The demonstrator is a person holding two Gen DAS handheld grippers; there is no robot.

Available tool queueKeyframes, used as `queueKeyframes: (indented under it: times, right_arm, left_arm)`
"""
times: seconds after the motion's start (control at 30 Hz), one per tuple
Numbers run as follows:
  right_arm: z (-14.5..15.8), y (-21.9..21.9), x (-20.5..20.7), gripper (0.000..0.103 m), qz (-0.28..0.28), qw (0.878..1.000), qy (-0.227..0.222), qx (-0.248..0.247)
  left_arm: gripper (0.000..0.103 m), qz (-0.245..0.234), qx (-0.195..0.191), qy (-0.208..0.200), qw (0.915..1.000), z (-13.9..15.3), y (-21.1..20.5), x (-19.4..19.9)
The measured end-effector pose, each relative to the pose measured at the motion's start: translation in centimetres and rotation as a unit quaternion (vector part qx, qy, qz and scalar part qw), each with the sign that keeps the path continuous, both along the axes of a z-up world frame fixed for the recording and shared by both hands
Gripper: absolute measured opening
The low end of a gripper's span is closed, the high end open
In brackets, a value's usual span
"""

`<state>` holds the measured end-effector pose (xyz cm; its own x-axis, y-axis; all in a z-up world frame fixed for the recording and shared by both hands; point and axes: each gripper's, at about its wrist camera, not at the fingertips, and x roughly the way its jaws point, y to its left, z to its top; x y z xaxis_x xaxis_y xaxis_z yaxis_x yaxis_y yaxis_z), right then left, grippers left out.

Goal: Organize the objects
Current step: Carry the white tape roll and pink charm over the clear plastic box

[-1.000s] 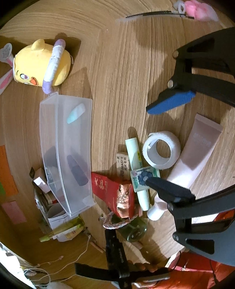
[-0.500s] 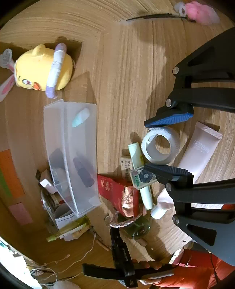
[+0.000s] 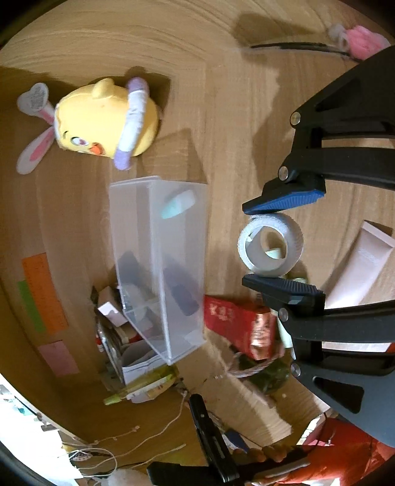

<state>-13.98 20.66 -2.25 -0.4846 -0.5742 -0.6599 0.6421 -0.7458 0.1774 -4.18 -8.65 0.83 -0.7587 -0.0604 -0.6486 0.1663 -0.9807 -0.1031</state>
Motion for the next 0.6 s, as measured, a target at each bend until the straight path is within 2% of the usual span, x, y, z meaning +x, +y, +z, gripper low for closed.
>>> queueKeyframes:
  times: [0.4,0.6]
  right_arm:
    - [3.8,-2.7,-2.2,0.037,0.020,0.999,0.047,-0.018]
    - [5.4,-4.3,-3.4,0.037,0.033,0.998,0.057,-0.025]
  left_arm:
    - [0.020,-0.013,-0.010,0.055,0.9983,4.8,1.4,-1.1]
    - [0.020,-0.017,-0.007,0.065,0.9977,6.4,1.7,-2.4]
